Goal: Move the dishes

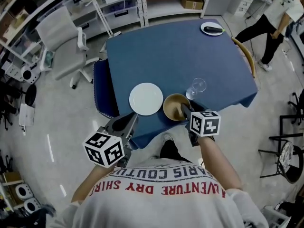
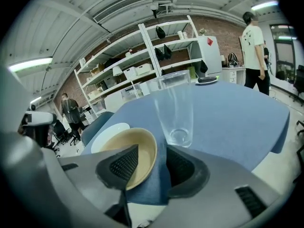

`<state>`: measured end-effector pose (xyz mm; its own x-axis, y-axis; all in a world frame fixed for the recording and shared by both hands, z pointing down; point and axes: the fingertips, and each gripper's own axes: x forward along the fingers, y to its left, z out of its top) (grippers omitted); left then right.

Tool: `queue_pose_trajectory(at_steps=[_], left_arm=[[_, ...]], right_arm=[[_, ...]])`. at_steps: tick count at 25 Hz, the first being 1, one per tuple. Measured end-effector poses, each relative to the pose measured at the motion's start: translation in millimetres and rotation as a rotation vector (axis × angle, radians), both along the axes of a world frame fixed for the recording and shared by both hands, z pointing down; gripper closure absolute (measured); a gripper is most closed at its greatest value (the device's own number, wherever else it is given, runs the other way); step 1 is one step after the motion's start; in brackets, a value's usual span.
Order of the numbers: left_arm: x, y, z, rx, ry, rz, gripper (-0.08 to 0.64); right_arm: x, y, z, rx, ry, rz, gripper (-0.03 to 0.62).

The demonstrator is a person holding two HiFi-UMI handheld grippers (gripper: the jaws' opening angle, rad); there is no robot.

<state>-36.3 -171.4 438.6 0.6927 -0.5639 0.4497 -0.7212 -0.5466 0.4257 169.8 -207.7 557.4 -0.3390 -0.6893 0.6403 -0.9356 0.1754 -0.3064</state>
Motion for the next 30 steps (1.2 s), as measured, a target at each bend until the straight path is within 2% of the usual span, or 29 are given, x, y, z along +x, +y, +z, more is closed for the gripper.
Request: queue_pose_trajectory(at_steps=[2,6,11,15,16,18,20,23,27,30], left_arm=[[2.7,2.2,1.5,-0.002,0.002,0.005,0.531],[6.4,6.1,0.8,0.006,0.013,0.024,0.531],[14.7,15.8,-6.7,0.038,0.026,0.066,0.531],[23.6,26.2,-22.8,0.083,0.042,0.107,0.531],[25.6,30.0,-26.3,0.091,0.047,0.115,0.531],[29.7,38.2,-31.6,0.105,0.057,0.131,0.531],[32.9,45.2,-37.4,0.119,0.065,0.148,0.531],[35.0,54.7,-48.3,0.144,0.074,0.17,0.531],[32.2,67.3,-64.0,0.2,0.097,0.197,0.531],[27.4,75.1,-69.8,0.235,0.086,0.205,0.531]], right_arm=[[2.2,3.9,-1.4,0.012,0.027,-0.01,0.394],[6.6,11.3,-16.7,0.077,0.053,-0.014,0.377],[0.4,26.0,-66.9,0.244,0.049,-0.064,0.384],[-6.1,47.3,-116.4,0.328,-0.061,-0.041,0.414],[-7.1,53.7,-127.7,0.354,-0.075,-0.038,0.439],[-9.5,66.5,-145.2,0.402,-0.072,-0.046,0.499],[-13.6,76.8,-156.5,0.432,-0.058,-0.062,0.511],[-25.8,91.8,-169.6,0.483,-0.079,-0.103,0.546],[-48.7,110.5,-174.6,0.519,-0.122,-0.167,0.566],[-67.3,122.4,-184.7,0.564,-0.168,-0.228,0.569]])
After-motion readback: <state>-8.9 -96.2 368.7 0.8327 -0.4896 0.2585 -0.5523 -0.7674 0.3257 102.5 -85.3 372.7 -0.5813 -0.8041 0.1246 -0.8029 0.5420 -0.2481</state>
